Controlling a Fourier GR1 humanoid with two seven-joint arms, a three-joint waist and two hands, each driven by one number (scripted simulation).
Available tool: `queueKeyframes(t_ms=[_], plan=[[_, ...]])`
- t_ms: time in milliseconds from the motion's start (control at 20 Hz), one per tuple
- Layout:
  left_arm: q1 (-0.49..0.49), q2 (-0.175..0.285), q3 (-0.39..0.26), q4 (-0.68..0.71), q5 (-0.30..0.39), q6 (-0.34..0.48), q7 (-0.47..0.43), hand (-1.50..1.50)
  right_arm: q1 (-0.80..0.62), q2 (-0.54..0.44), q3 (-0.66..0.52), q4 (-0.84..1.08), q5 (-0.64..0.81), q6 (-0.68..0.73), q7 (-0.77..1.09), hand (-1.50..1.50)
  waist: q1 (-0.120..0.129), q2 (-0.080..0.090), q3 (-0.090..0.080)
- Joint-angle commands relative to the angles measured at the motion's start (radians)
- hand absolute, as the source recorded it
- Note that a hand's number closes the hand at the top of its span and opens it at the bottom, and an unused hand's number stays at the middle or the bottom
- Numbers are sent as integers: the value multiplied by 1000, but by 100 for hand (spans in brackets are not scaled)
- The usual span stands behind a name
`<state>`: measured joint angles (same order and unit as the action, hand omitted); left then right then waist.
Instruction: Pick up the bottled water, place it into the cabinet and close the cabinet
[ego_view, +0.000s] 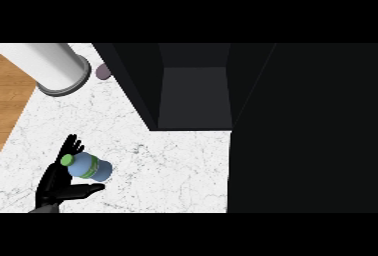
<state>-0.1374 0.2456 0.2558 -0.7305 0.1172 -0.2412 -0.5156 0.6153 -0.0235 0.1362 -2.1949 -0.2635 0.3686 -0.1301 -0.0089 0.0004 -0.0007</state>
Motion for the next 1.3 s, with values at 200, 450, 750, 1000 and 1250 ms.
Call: queueKeyframes(t_ms=[200, 450, 750, 1000, 1250], plan=[[-105, 28, 33, 191, 37, -112, -58, -150, 59, 5, 52, -52, 18, 1, 15, -150, -2, 0, 0], [-179, 0, 26, 308, 30, -151, -82, -150, 46, -13, 1, 12, -17, 40, -45, -150, -8, 1, 0], [-163, -31, 9, 331, 27, -186, -129, -150, -8, -1, 21, 28, -1, 13, -6, -150, -2, 1, 0], [-219, -41, -6, 396, 0, -183, -166, -150, -22, 22, 45, 36, 29, -27, -4, -150, -8, 3, -1], [-252, -67, -31, 384, -19, -155, -167, 150, -63, -2, -14, 69, -25, -9, 4, -150, -2, 1, 0]])
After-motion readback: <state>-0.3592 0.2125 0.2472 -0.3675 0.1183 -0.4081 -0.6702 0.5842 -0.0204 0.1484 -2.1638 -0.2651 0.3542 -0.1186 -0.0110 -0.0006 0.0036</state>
